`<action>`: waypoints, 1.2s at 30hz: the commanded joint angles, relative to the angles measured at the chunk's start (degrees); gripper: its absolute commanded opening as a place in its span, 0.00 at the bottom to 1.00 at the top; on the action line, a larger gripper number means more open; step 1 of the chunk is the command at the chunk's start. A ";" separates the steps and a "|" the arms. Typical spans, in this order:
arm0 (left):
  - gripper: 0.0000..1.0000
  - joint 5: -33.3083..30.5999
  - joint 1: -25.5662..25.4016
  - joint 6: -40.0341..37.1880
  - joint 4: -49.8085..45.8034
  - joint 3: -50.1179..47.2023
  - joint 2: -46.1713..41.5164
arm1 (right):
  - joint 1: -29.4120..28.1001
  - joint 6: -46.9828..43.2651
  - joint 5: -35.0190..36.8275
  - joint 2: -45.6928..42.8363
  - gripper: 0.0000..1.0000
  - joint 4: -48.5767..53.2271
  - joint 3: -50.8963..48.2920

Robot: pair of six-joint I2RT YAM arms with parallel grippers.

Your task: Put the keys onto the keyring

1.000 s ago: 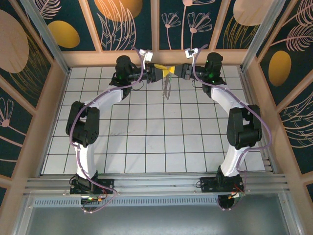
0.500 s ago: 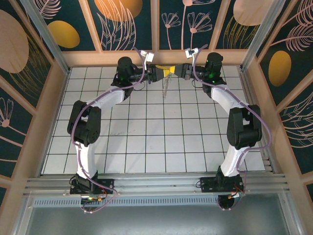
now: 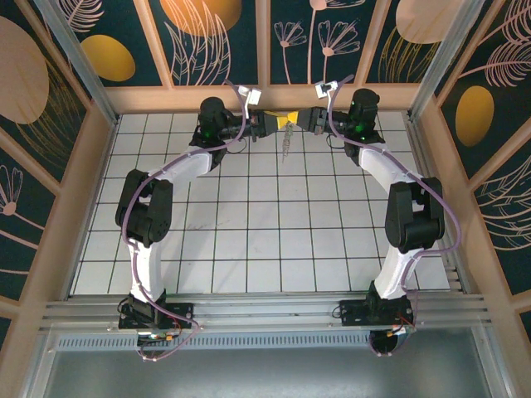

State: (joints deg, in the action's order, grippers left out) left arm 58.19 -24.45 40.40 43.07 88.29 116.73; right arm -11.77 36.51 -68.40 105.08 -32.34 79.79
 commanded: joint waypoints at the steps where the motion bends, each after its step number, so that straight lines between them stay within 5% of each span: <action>1: 0.00 1.11 -2.14 0.05 3.19 0.49 0.88 | -0.69 0.07 0.96 -1.09 0.00 -2.12 -0.41; 6: 0.00 -3.57 -2.36 3.96 9.30 -2.90 0.17 | -0.09 0.84 3.51 -3.16 0.11 -3.64 -1.88; 9: 0.00 -5.16 -2.36 8.05 15.05 -4.45 0.53 | 0.37 1.80 4.72 -4.17 0.32 -4.68 -2.46; 12: 0.00 -6.24 -2.36 10.77 18.35 -4.88 1.25 | 1.73 2.89 7.08 -6.13 0.42 -6.88 -4.81; 20: 0.00 -7.31 -2.36 13.43 19.36 -4.81 1.37 | 6.68 9.26 14.08 -12.87 0.45 -19.77 -19.20; 28: 0.00 -7.32 -2.37 14.57 17.06 -4.73 0.52 | 5.40 4.22 15.66 -17.96 0.46 -20.92 -27.13; 36: 0.00 -7.05 -2.71 13.91 14.99 -4.75 -0.26 | 1.48 -2.94 15.70 -18.88 0.46 -14.46 -24.51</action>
State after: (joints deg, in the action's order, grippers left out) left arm 51.55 -26.81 53.95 57.43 83.55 118.30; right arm -8.84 38.35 -53.36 88.09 -48.23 53.23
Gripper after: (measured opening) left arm 0.050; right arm 0.459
